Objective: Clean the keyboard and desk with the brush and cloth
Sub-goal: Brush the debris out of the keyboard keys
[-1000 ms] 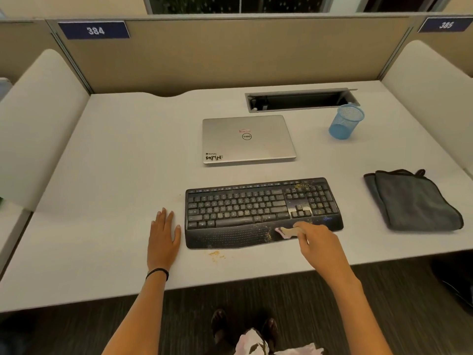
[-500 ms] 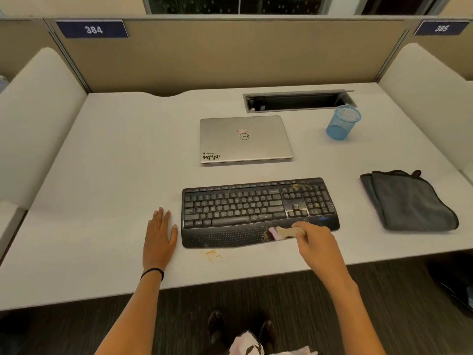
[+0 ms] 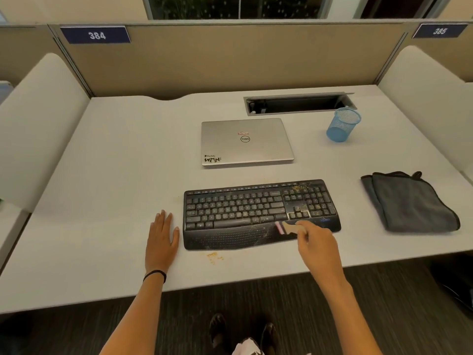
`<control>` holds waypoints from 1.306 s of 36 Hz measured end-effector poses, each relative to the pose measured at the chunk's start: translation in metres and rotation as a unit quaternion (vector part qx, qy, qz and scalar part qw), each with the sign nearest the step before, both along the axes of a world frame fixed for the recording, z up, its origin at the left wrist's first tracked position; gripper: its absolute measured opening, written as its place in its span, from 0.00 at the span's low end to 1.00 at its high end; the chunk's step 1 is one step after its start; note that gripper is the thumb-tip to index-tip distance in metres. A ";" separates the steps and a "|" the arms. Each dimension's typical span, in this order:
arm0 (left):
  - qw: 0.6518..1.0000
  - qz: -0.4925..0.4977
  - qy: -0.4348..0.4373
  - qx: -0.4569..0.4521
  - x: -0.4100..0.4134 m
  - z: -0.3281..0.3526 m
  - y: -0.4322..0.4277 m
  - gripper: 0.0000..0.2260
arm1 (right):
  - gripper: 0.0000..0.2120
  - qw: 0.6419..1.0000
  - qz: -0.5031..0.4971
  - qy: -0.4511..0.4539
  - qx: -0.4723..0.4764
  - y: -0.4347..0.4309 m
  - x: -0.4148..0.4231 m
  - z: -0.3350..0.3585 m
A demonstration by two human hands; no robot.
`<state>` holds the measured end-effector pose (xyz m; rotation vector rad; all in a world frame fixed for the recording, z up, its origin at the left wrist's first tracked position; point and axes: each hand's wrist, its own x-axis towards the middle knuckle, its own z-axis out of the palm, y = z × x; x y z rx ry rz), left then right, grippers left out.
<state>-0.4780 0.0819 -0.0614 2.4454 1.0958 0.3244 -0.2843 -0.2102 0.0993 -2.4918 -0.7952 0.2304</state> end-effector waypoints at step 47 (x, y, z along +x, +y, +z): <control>1.000 0.006 -0.011 0.000 0.000 -0.005 0.003 0.24 | 0.22 0.970 0.176 -0.101 -0.132 0.019 -0.021 -0.012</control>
